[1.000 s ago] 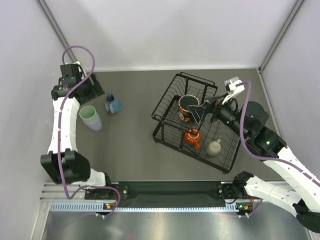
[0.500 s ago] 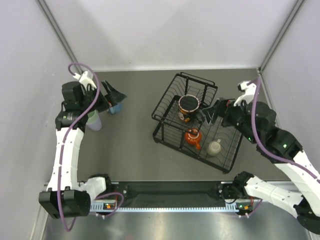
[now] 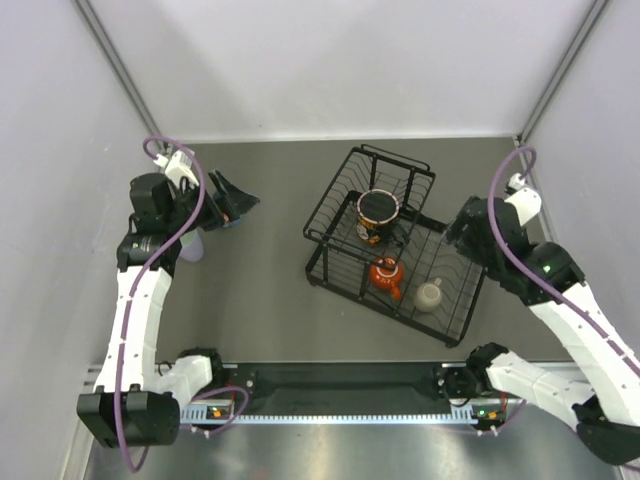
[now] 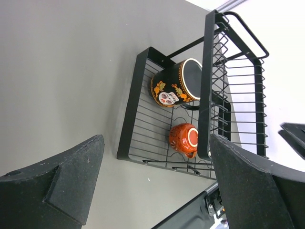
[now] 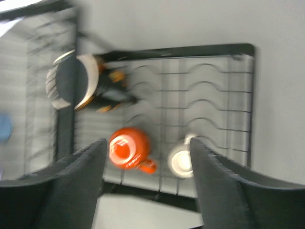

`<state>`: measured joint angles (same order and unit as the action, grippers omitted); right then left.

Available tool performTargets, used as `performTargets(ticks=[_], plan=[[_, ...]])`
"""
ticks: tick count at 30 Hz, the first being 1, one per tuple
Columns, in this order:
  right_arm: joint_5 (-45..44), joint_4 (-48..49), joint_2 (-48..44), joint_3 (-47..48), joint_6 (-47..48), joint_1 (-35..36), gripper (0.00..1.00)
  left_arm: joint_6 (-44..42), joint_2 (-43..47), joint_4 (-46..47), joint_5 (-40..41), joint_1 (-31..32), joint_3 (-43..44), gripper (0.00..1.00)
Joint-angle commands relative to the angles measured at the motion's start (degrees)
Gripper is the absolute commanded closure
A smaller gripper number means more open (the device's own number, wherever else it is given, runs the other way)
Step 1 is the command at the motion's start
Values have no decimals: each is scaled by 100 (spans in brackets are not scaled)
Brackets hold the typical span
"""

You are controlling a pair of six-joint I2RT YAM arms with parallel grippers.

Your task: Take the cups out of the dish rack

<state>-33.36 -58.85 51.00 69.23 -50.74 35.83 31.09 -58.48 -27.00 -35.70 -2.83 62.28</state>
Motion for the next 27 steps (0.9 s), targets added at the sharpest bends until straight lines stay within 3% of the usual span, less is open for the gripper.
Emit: performTargets(ticks=[1, 2, 6, 13, 15, 18, 27], plan=[[626, -49, -38, -321, -324, -979, 35, -112, 109, 327, 28, 37, -58, 4], [1308, 65, -29, -601, -253, -1626, 38, -112, 109, 327, 37, 37, -58, 4], [2360, 593, 67, -1244, 20, -2597, 48, -138, 91, 336, 46, 63, -41, 4], [3046, 972, 998, -1922, -15, -2968, 79, -139, 56, 327, 55, 90, -49, 4], [3178, 1234, 1315, -2080, -23, -2994, 80, -147, 56, 336, 81, 107, -76, 4], [3240, 1701, 1509, -2274, -32, -2995, 70, -165, 38, 327, 81, 107, -85, 4], [3143, 1842, 1808, -2353, -15, -2995, 62, -165, 47, 301, 90, 160, -49, 4]])
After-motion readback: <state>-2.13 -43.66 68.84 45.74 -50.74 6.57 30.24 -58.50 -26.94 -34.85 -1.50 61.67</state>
